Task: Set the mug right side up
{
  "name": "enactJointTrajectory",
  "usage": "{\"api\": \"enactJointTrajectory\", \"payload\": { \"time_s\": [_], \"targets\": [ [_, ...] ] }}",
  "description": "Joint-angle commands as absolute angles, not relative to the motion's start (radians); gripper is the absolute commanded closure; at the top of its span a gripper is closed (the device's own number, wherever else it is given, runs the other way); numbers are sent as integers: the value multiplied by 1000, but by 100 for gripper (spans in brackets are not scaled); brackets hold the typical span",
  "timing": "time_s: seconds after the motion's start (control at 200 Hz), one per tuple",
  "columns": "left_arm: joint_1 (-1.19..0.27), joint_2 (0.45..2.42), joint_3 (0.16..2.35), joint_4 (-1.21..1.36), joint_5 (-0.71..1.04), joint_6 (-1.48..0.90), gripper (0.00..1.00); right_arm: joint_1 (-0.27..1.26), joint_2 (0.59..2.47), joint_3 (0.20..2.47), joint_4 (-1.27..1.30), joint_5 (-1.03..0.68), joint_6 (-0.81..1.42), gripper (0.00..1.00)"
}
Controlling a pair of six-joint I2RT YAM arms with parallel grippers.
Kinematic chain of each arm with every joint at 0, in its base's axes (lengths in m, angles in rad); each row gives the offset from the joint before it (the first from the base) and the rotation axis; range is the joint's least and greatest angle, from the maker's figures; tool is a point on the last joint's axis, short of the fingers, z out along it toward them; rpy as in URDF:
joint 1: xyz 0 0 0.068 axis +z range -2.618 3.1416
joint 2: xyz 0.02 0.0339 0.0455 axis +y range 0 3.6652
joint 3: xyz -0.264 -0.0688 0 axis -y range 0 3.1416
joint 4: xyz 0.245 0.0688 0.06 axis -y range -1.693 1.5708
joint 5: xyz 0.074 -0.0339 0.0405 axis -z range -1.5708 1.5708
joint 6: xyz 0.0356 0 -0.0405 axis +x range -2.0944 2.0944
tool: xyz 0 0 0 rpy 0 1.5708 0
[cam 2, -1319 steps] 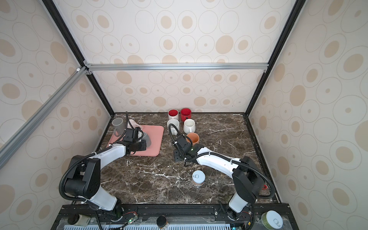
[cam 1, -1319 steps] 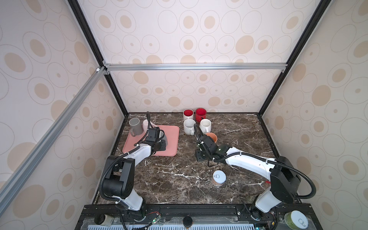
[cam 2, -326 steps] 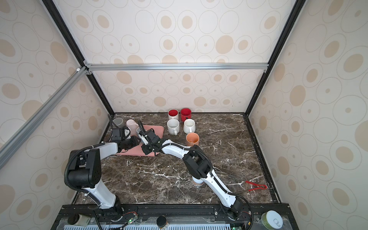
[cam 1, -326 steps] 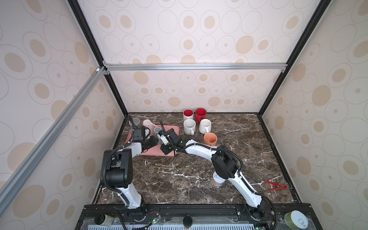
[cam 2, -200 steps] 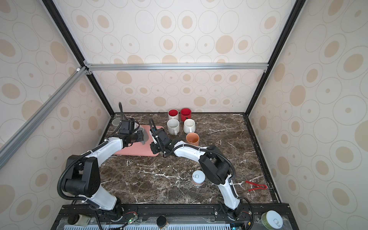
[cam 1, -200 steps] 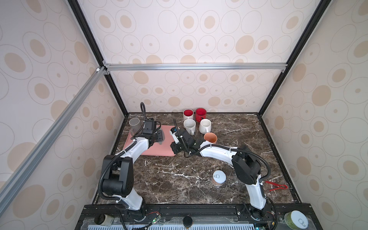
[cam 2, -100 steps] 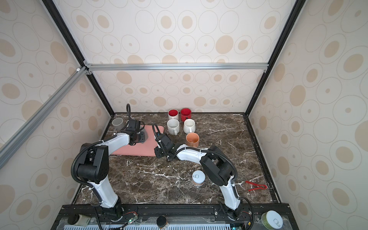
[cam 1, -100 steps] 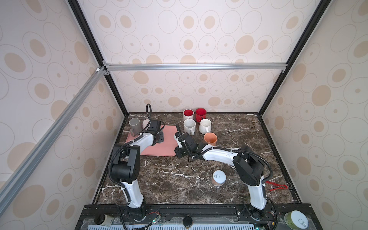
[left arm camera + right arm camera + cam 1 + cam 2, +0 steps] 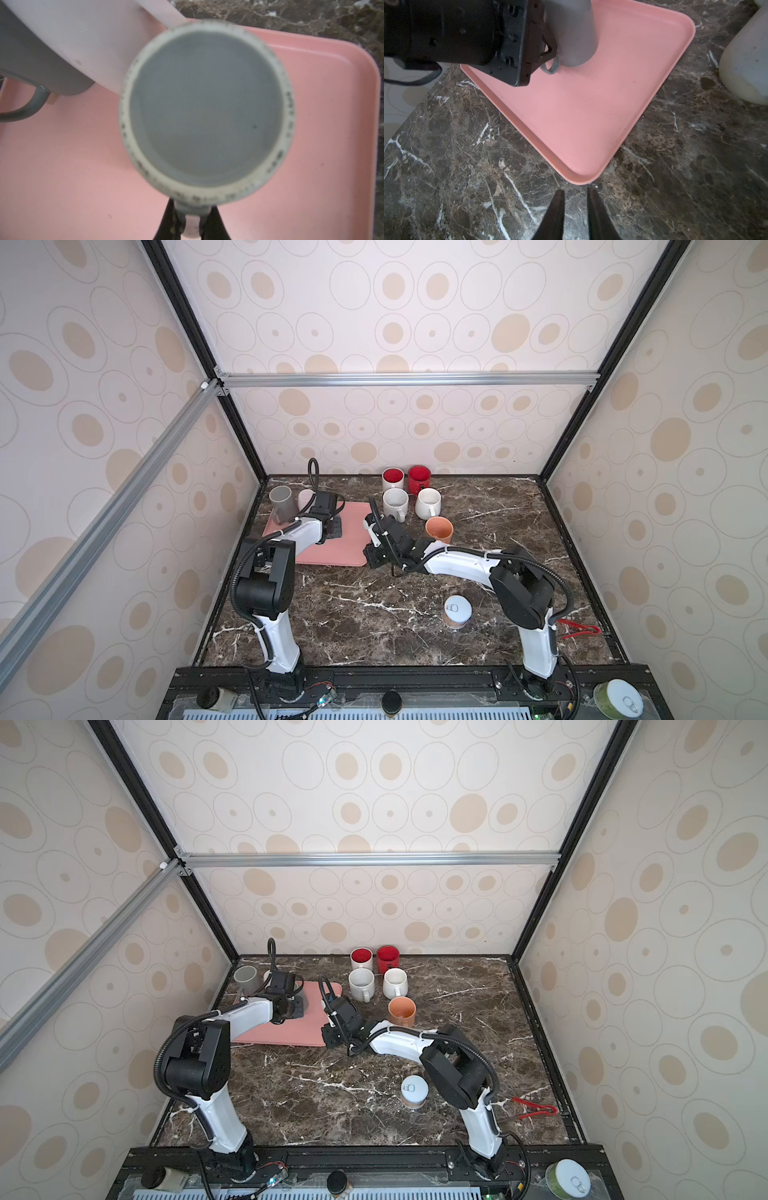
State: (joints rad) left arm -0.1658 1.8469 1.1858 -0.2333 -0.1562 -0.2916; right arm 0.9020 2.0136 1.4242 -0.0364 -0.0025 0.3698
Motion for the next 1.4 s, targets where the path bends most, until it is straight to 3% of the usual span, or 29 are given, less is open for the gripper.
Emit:
{"api": "enactJointTrajectory", "payload": {
  "time_s": [0.0, 0.415, 1.09, 1.2, 1.395],
  "targets": [
    [-172, 1805, 1173, -206, -164, -260, 100, 902, 1981, 1414, -32, 6, 373, 77],
    [-175, 1607, 956, -51, 74, -254, 100, 886, 1955, 1371, 10, -11, 474, 76],
    [-41, 1490, 664, 546, 594, -469, 100, 844, 1874, 1284, 125, -56, 637, 76],
    [-28, 1456, 646, 645, 679, -520, 100, 829, 1852, 1284, 150, -103, 645, 62],
    [1, 1397, 630, 852, 821, -662, 100, 813, 1747, 1264, 193, -155, 637, 60]
  ]
}}
